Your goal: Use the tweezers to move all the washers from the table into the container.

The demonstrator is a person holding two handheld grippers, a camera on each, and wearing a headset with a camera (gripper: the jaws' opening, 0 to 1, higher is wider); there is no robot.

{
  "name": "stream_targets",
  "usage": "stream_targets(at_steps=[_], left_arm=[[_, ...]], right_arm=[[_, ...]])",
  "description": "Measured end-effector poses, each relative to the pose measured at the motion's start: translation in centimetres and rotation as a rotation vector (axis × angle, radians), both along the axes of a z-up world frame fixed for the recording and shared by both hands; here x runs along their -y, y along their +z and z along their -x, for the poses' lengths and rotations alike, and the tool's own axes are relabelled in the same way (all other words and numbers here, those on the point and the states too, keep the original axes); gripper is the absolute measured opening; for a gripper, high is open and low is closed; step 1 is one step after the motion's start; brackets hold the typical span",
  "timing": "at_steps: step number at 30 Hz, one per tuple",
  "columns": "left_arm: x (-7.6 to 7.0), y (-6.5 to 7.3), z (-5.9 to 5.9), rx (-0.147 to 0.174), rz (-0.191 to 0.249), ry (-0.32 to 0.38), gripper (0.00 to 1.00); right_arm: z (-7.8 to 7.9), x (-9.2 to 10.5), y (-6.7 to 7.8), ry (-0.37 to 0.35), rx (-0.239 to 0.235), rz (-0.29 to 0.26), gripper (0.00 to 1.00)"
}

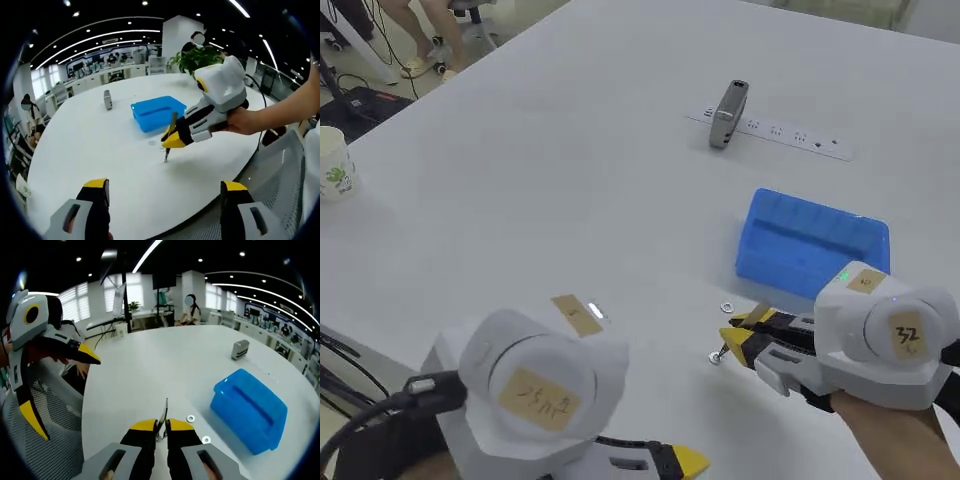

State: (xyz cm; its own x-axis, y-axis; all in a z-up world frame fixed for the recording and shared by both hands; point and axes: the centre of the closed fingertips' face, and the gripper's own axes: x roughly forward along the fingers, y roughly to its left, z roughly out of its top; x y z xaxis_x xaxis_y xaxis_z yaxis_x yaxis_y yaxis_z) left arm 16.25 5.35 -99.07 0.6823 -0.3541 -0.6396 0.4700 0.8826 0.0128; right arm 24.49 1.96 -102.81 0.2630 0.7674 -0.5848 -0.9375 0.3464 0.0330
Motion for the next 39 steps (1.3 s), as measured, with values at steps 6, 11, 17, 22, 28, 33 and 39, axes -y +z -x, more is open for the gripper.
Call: stream_targets(at_steps=[6,11,17,22,28,33,39], left_arm=[[0.1,0.5,-1.6,0.070,0.002,-0.034,0.95],[0.2,0.1,-1.4,0.084,0.003,-0.036,0.97],[0.5,0.3,-1.7,0.116,0.021,-0.046,0.98],[0.5,0.4,-1.7,0.124,0.017,-0.041,0.97],[0.6,0.3,-1.6,0.128,-0.005,-0.052,0.98],[0.4,0.3,-1.7,0.131,-0.009,-0.044,0.98],[0.3,0.3,-1.8,0.130,-0.016,-0.041,0.98]], right_arm=[[-0.2,-0.1,0.0,-0.009,-0.008,-0.002,0.03],[-0.1,0.0,-0.1,-0.017,-0.017,0.002,0.02],[-0.2,0.1,0.1,-0.032,-0.036,-0.002,0.02],[-0.7,0.5,1.6,-0.058,-0.053,-0.036,0.02],[-2.2,1.3,4.1,-0.108,-0.053,-0.075,0.01],[-3.9,2.2,5.7,-0.161,-0.055,-0.098,0.01],[-6.2,2.7,7.3,-0.211,-0.017,-0.122,0.01]])
